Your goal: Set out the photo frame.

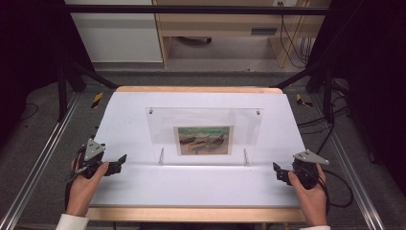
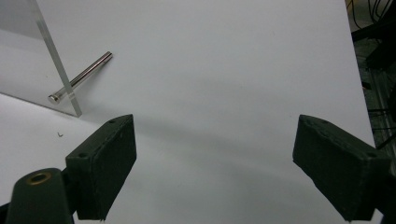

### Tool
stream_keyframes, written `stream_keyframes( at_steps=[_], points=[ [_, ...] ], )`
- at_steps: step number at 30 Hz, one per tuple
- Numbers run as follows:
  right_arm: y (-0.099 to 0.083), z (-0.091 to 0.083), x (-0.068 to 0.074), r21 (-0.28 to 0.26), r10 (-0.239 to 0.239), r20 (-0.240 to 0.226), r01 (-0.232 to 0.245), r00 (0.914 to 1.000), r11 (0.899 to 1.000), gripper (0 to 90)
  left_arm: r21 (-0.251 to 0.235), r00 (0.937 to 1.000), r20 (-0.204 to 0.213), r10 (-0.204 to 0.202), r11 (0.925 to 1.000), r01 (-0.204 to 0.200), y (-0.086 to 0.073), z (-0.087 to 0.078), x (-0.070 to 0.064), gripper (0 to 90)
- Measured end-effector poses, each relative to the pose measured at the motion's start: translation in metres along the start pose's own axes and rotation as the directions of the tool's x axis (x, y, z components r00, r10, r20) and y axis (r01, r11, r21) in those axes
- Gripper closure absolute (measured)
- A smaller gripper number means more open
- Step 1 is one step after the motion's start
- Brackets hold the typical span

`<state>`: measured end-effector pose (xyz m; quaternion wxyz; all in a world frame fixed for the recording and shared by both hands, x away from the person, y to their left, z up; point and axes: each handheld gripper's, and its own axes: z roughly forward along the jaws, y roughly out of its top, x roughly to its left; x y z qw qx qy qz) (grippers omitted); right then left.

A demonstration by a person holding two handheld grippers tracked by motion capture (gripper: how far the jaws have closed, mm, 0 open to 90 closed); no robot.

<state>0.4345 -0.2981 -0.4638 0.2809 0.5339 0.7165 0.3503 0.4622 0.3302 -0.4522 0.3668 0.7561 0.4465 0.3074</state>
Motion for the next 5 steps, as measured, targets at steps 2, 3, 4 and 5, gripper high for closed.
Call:
stream_keyframes(
  at_steps=[2,3,4,5],
  points=[
    [-0.0002,0.0001,0.0001,0.0,0.003,0.003,-0.003,1.0,1.0,12.8,-0.001,1.0,-0.004,-0.007,1.0,0.007,-0.0013,0.001,0.0006,7.8],
    [-0.0002,-0.0001,0.0005,0.001,0.009,0.004,-0.009,1.0,1.0,12.7,-0.001,1.0,-0.004,-0.008,1.0,0.008,-0.0015,0.0011,0.0009,7.8],
    [0.0,-0.0004,0.0005,-0.001,0.011,0.004,-0.011,0.9999,1.0,12.6,-0.001,1.0,-0.003,-0.009,1.0,0.009,-0.0014,0.001,0.0009,8.1],
    [0.0001,-0.0004,0.0006,-0.004,0.01,0.009,-0.01,0.9999,1.0,12.6,-0.007,0.9999,-0.003,-0.01,0.9999,0.01,-0.001,0.0007,0.0004,8.4]
  ],
)
